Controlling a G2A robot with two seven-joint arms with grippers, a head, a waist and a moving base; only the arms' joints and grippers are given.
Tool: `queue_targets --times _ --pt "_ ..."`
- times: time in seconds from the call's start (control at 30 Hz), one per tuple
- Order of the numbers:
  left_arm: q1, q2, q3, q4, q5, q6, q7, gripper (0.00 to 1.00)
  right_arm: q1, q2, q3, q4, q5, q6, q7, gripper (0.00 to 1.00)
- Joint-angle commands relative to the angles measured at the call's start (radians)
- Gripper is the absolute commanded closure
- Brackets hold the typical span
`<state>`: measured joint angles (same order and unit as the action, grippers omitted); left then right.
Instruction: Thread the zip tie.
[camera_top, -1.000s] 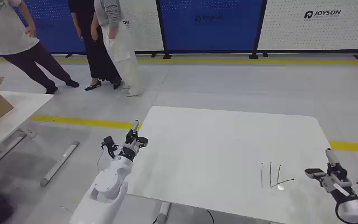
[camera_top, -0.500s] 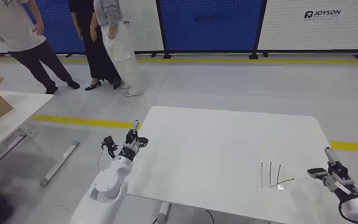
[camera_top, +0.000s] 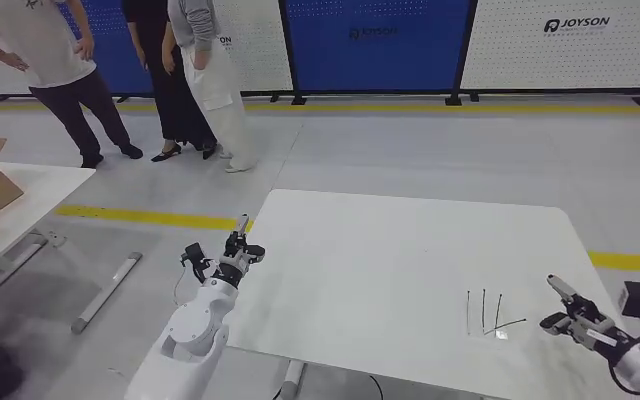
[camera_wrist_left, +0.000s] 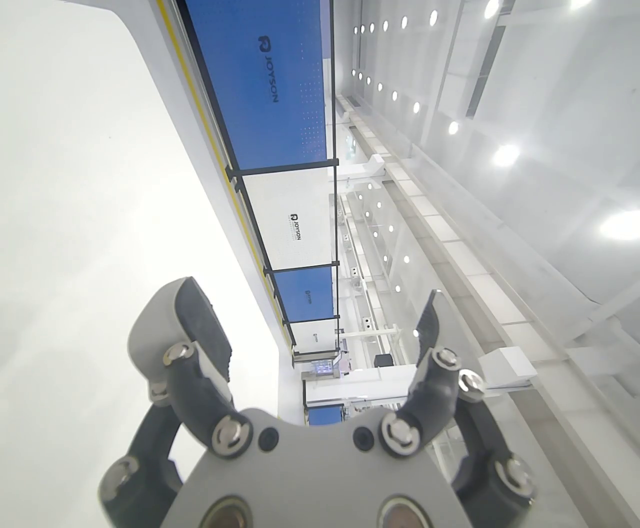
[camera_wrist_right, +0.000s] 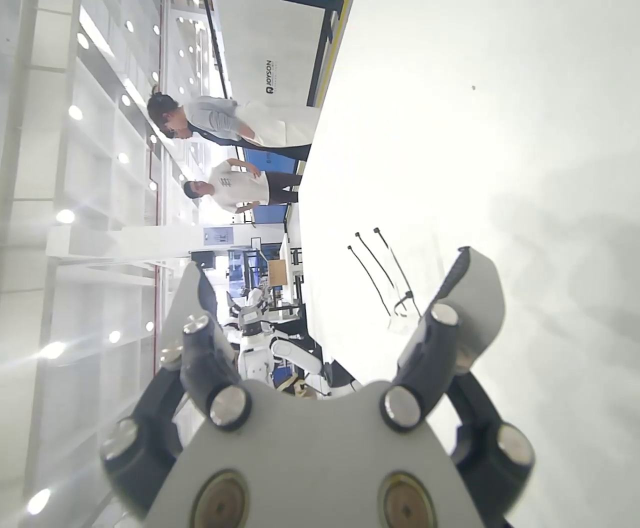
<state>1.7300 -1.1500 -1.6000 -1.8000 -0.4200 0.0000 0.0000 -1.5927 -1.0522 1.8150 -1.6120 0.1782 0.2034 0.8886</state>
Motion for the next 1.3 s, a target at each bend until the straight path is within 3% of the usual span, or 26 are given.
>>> queue_targets --times 0.0,0.27,0.5,0.63,0.73,1.03,1.27 --pt "0.0 0.0 0.0 0.0 0.0 0.0 0.0 0.0 0.0 0.0 0.001 -0.001 0.001 0.0 0.002 0.0" --pt "0.0 0.0 0.0 0.0 0.0 0.0 0.0 0.0 0.0 0.0 -0.003 0.003 0.0 -0.004 0.012 0.0" --pt "0.0 0.0 0.0 0.0 0.0 0.0 0.0 0.0 0.049 0.023 0.0 0.08 -0.087 -0.079 0.154 0.0" --pt "0.0 0.0 0.0 0.0 0.0 0.0 0.0 0.0 0.08 0.031 -0.038 0.105 -0.13 -0.108 0.211 0.0" --pt "0.0 0.0 0.0 0.0 0.0 0.0 0.0 0.0 0.103 0.033 -0.062 0.126 -0.101 -0.147 0.274 0.0" --pt "0.0 0.0 0.0 0.0 0.0 0.0 0.0 0.0 0.103 0.033 -0.062 0.126 -0.101 -0.147 0.274 0.0" --pt "0.0 0.0 0.0 0.0 0.0 0.0 0.0 0.0 0.11 0.032 -0.101 0.144 -0.141 -0.137 0.187 0.0"
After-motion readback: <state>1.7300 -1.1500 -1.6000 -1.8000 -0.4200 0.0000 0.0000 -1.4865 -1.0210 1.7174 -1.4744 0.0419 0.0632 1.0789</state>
